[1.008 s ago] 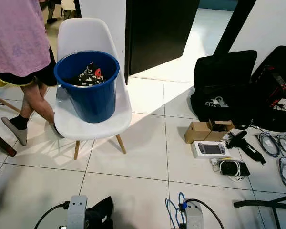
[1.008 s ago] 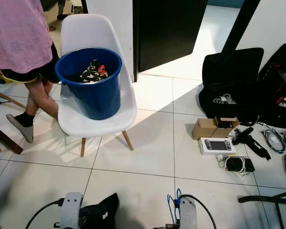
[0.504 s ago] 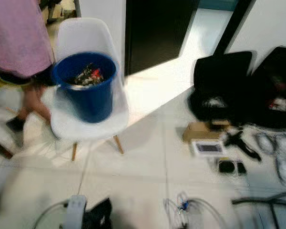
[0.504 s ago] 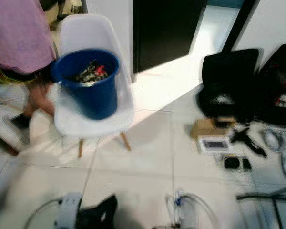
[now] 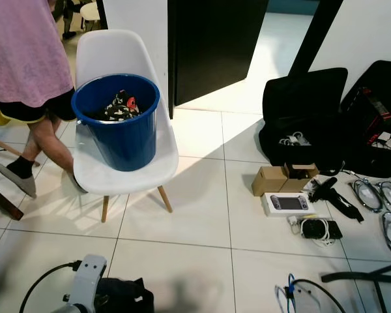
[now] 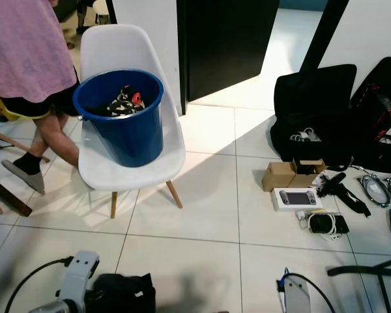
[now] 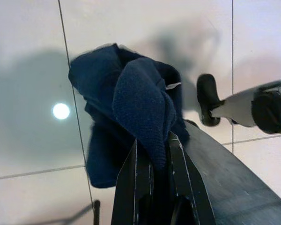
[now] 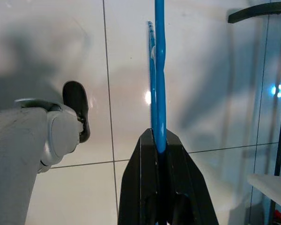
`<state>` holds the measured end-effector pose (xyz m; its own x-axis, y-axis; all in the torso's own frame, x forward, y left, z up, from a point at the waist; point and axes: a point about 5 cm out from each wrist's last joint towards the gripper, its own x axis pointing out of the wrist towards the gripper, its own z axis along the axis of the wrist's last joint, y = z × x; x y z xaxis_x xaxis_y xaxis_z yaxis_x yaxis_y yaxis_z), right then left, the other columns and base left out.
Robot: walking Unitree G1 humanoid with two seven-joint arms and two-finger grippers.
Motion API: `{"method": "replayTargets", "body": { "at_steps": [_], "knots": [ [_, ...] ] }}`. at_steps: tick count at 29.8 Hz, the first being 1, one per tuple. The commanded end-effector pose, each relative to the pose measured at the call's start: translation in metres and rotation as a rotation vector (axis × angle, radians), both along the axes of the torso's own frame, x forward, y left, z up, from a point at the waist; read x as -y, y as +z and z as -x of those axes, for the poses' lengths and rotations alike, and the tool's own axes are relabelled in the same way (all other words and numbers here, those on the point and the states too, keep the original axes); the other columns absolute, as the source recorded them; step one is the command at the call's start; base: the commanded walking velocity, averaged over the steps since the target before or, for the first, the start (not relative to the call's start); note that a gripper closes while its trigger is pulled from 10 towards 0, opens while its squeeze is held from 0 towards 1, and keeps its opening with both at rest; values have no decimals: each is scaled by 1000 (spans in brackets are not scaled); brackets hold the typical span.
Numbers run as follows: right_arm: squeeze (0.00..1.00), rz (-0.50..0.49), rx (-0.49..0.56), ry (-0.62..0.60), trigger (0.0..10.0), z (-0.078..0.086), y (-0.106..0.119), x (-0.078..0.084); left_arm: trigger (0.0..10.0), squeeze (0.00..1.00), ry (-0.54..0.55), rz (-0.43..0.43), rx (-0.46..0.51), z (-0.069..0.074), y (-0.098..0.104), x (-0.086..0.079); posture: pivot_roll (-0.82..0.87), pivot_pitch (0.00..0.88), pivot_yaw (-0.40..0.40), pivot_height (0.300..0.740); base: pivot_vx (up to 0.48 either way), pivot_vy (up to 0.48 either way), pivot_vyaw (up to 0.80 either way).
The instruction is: Hang hanger
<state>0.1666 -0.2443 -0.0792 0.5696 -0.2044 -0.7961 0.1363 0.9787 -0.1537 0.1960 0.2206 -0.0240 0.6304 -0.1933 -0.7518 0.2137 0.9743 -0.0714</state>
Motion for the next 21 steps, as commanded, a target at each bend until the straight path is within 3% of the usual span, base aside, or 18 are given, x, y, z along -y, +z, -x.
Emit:
{"method": "replayTargets", "body": {
  "at_steps": [1, 7, 9, 13, 16, 21],
  "knots": [
    [0, -22, 16, -18, 10000, 0, 0, -1, 10000, 0, 8, 3, -20, 2, 2, -1, 6, 119, -42, 740, 0, 0, 0],
    [0, -68, 86, -39, 10000, -9, 6, 0, 10000, 0, 13, 15, -6, -2, 3, 1, -1, 112, -37, 740, 0, 0, 0],
    [0, -43, 168, 46, 10000, -39, 24, 7, 10000, 0, -47, 12, 86, -15, 8, 5, -14, 105, -35, 740, 0, 0, 0],
    [0, -13, 180, 94, 10000, -46, 29, 9, 10000, 0, -77, -22, 121, -20, 12, 6, -12, 99, -36, 740, 0, 0, 0],
    [0, -27, 240, 107, 10000, -60, 39, 8, 10000, 0, -12, 6, 187, -27, 15, 10, -10, 80, -44, 740, 0, 0, 0],
    [0, -65, 276, 66, 10000, -68, 42, 4, 10000, 0, 35, 0, 234, -32, 17, 11, -10, 73, -47, 740, 0, 0, 0]
  ]
}}
